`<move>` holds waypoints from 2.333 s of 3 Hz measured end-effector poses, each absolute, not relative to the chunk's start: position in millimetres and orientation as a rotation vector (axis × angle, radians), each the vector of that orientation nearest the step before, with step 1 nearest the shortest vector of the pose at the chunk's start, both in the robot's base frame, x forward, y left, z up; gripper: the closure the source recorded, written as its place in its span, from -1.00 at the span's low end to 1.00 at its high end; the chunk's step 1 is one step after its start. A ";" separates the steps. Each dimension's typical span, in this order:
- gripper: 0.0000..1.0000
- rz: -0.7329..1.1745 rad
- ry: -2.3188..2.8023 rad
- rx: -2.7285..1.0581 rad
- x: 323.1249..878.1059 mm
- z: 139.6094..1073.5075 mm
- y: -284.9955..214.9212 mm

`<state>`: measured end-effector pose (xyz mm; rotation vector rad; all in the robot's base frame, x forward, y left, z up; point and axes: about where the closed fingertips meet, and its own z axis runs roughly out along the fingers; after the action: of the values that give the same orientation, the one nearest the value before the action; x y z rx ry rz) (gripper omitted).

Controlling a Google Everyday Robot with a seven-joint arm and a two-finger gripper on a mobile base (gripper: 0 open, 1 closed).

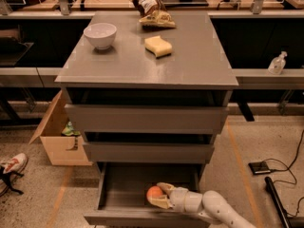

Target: Pick orange from bottom drawer and place on counter

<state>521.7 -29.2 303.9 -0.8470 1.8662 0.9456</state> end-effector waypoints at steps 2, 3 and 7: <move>1.00 0.943 1.662 -1.056 504.4 430.0 -26.3; 1.00 0.944 1.662 -1.057 504.4 430.0 -26.2; 1.00 0.945 1.483 -1.282 542.9 576.8 -18.8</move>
Offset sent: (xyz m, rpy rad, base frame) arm -0.0222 -0.0011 0.1872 -0.0038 -0.2665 0.2258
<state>542.9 -18.8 576.8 -1.2819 1.4831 0.9452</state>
